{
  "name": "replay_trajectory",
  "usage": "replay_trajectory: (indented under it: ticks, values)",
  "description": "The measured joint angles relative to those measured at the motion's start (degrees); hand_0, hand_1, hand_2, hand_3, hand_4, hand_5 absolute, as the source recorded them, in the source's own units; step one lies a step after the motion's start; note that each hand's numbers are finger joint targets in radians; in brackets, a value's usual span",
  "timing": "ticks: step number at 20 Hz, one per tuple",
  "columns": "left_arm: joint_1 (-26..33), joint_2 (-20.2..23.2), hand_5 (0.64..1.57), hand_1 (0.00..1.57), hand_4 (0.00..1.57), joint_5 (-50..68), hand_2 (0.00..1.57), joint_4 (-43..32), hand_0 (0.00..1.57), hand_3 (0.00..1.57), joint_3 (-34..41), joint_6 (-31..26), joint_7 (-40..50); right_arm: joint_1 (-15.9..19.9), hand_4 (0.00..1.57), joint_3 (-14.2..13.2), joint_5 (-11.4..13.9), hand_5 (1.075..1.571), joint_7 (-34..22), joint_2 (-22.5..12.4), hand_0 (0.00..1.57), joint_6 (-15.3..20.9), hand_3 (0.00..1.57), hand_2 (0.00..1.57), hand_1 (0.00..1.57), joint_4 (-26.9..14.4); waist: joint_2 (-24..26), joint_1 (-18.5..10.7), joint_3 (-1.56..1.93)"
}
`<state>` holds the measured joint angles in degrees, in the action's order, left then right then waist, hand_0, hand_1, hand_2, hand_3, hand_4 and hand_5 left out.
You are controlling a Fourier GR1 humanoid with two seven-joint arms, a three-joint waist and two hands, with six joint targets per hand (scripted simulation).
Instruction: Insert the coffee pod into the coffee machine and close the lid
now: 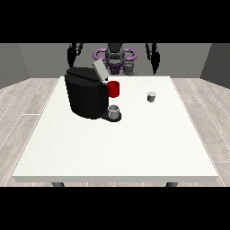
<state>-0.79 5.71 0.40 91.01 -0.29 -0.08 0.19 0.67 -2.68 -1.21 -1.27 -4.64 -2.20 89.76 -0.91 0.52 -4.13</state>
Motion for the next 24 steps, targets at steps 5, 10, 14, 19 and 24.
replay_trajectory:
  ticks: [5, 10, 14, 19, 24]
  values:
    - [0.35, 5.22, 1.571, 0.00, 0.00, -1.61, 0.00, -0.52, 0.00, 0.00, -0.25, -4.81, -3.58, 0.08, 0.00, -0.03, 0.82, 1.571, 0.36, -0.46, 0.00, 0.18, 0.00, 0.00, 0.00, -0.48, -0.19, -0.39, 2.92]
    - [-2.09, 14.66, 1.571, 0.00, 0.00, -7.00, 0.00, -2.79, 0.00, 0.00, 0.57, -9.33, -6.90, 1.55, 0.00, -0.19, 5.59, 1.571, 3.20, -0.06, 0.00, 5.12, 0.00, 0.00, 0.00, -0.40, -2.85, 1.50, 3.78]
    - [-7.55, 19.38, 1.571, 0.00, 0.00, -9.09, 0.00, -7.86, 0.00, 0.00, 3.10, -10.95, -5.67, 3.36, 0.00, 1.72, 9.01, 1.571, 3.44, 0.52, 0.00, 7.33, 0.00, 0.00, 0.00, 0.96, -5.56, 4.91, 3.98]
    - [-12.66, 22.92, 1.571, 0.00, 0.00, -13.17, 0.00, -15.57, 0.00, 0.00, 3.51, -12.32, -5.94, 5.26, 0.00, 4.84, 11.89, 1.571, 2.07, 2.37, 0.00, 9.05, 0.00, 0.00, 0.00, 2.83, -8.27, 8.03, 4.06]
    - [-17.17, 25.47, 1.571, 0.00, 0.00, -16.63, 0.00, -23.97, 0.00, 0.00, 3.95, -13.62, -8.56, 5.90, 0.00, 7.18, 12.53, 1.571, 1.67, 3.76, 0.00, 10.37, 0.00, 0.00, 0.00, 3.03, -11.02, 9.41, 4.09]
